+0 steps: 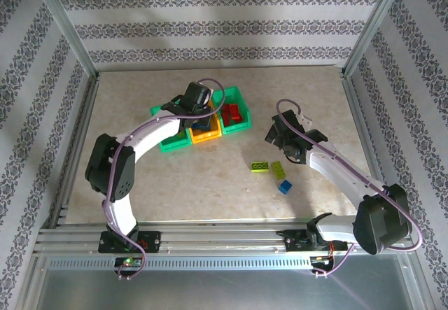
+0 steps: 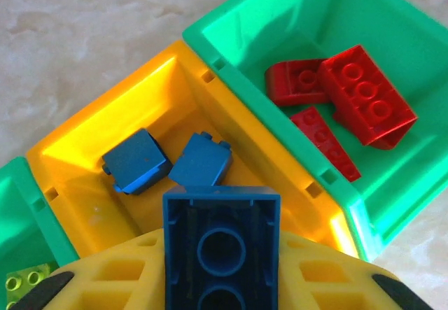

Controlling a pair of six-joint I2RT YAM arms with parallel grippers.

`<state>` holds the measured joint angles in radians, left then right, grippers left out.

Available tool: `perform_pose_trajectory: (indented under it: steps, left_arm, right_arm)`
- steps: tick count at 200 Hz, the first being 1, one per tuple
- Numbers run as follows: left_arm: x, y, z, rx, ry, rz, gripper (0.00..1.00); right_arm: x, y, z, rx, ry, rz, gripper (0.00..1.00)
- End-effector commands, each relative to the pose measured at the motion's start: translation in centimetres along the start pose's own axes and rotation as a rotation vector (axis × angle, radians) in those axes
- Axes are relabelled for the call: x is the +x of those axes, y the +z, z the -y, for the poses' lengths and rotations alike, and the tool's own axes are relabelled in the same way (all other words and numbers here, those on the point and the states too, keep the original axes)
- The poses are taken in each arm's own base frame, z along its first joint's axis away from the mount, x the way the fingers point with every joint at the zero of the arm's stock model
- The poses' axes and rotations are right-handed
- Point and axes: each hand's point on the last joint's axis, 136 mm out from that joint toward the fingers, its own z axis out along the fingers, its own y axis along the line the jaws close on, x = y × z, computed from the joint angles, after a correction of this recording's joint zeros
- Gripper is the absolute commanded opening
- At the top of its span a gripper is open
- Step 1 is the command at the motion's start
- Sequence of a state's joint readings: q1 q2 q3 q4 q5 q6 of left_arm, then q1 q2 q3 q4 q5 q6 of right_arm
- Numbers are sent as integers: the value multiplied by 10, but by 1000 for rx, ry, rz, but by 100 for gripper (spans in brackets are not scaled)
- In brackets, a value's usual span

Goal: Sort the legos into containers by color
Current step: Place the lego in the container.

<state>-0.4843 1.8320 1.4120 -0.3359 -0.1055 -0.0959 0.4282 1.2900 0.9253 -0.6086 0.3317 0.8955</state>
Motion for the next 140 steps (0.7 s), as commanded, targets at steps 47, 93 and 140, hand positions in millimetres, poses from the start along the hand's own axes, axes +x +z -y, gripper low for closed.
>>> perform_pose_trajectory:
  steps: [47,93,140]
  left_arm:
    - [11,12,-14,-3,-61,-70,20]
    - [10,8,-21,-8,-83,-58,20]
    - [14,17,-24,-8,-96,-73,36]
  right_arm:
    - [-6,-4,-5,-10,5,16,98]
    - [-6,-3,-6,-9,7,14,98]
    - [-5,-2,-7,-8,5,10,98]
